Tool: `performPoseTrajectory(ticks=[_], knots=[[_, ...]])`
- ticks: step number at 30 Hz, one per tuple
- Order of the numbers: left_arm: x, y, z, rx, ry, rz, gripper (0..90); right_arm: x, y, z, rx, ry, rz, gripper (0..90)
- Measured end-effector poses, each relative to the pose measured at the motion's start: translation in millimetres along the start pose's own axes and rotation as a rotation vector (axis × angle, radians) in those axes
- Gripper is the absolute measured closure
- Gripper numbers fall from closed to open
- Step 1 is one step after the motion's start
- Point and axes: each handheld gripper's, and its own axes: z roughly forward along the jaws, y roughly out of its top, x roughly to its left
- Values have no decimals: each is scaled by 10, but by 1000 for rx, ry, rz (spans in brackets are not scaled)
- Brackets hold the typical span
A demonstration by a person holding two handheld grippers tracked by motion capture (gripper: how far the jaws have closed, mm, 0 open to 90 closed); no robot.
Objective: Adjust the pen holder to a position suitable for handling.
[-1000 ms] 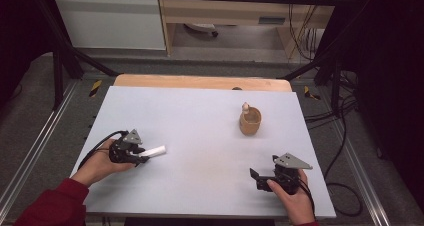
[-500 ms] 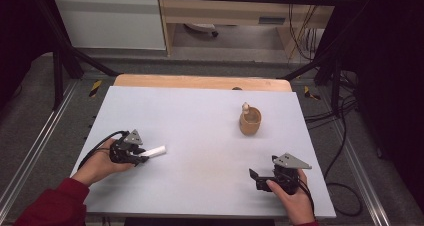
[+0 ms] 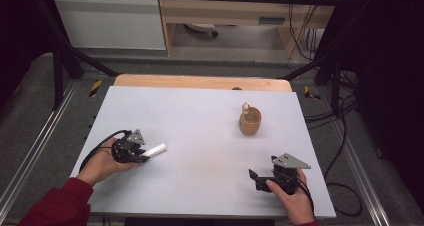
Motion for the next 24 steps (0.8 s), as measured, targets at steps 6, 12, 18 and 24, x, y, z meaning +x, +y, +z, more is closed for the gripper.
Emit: performPoseTrajectory(ticks=[6, 12, 18, 24], knots=[[-13, 55, -80, -33, 14, 14, 712, -1, 2, 3, -4, 0, -3, 37], [-39, 183, -126, -56, 12, 35, 713, 9, 12, -9, -14, -2, -15, 37], [-78, 401, -158, -71, 4, 69, 713, 65, 72, 49, -26, -27, -79, 51], [-118, 599, -170, -103, -4, 81, 712, 147, 283, 132, -92, -111, -179, 48]])
